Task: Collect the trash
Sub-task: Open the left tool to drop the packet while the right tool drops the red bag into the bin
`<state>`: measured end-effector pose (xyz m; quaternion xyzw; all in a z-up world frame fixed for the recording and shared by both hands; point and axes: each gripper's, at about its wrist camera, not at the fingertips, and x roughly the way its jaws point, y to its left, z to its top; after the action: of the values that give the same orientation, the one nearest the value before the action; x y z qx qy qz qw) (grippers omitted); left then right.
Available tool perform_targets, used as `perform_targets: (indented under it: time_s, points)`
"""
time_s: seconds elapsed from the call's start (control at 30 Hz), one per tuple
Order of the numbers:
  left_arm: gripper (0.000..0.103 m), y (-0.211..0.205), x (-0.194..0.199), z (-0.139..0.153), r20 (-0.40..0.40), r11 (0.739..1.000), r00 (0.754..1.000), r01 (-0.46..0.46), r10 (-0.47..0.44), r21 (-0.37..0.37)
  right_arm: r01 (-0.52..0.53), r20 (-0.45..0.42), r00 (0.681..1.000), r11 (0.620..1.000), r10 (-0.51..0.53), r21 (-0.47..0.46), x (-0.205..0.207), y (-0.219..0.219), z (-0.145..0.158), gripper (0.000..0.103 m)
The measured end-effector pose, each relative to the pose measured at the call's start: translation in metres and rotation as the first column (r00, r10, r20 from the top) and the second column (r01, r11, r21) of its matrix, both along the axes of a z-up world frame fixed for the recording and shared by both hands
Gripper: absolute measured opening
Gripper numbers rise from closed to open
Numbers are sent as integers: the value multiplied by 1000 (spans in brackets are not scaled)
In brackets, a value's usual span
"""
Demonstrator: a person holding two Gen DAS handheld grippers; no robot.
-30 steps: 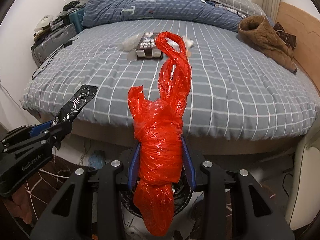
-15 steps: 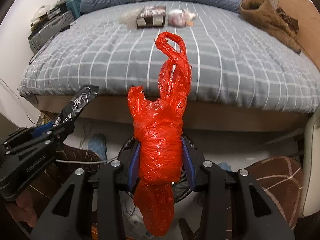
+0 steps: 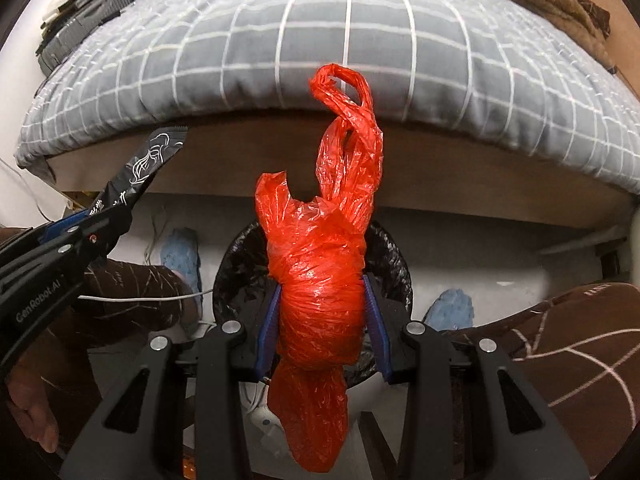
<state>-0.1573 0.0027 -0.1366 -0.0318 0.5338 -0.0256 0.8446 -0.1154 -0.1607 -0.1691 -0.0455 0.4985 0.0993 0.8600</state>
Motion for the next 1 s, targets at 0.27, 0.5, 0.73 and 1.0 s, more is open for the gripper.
perform_targets:
  time_s: [0.27,0.5,0.73,1.0]
  points:
    - [30,-5,16,-30,-44,1000,999,14,-13,20,-9,-73,997,1000,8,-11,20,10,-27,38]
    - [30,3,29,-53,-95,1000,995,-2,5,27,-33,-127,991,999,29,-29,30,27,-48,38]
    - [30,12,30,-59,-99,999,995,-24,29,45,-63,-143,988,997,57,-44,36,35,-58,42]
    - [31,11,31,-62,-109,999,994,-26,31,48,-57,-114,992,997,52,-43,38,32,-56,69]
